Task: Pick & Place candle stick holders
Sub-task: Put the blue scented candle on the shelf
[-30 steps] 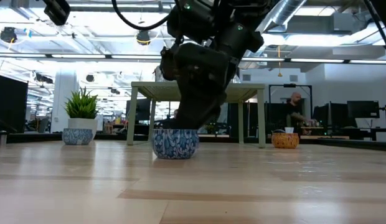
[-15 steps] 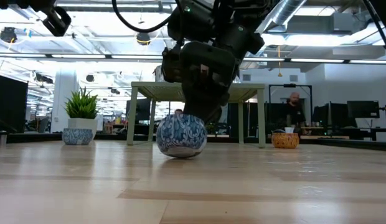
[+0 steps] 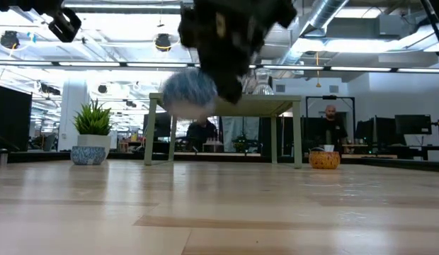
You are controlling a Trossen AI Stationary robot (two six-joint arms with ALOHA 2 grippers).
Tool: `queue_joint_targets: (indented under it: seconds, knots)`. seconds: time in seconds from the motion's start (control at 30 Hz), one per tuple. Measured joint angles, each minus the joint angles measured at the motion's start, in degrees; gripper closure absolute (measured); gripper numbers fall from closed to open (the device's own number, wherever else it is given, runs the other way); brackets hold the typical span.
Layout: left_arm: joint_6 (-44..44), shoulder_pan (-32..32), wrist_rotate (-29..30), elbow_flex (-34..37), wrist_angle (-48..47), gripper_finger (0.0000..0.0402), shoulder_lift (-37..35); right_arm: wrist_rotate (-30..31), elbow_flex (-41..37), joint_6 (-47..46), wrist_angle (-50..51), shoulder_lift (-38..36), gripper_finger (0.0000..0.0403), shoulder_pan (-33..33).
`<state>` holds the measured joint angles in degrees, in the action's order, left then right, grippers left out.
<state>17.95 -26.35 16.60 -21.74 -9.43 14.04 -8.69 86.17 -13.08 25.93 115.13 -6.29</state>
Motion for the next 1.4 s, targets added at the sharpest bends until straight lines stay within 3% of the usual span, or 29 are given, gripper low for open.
queue_joint_targets:
  seconds: [0.2, 0.53, 0.9, 1.4]
  knots:
    - [0.24, 0.00, -0.83, 3.01, 3.15, 0.0398, 0.21, 7.34, 2.72, -1.42, 7.68, -8.24, 0.0403, 3.23]
    - [5.01, 0.00, -2.01, 20.53, 29.70, 0.0398, 0.26, 21.60, 2.76, -9.24, 14.69, -19.76, 0.0403, 11.15]
    - [5.92, 0.04, -0.68, 21.42, 31.38, 0.0397, 0.74, 25.98, 2.72, -21.10, 17.08, -14.77, 0.0403, 14.35]
    - [5.40, 0.04, 2.19, 21.42, 31.60, 0.0397, 2.99, 31.11, 2.76, -25.99, 16.72, -12.75, 0.0403, 14.54]
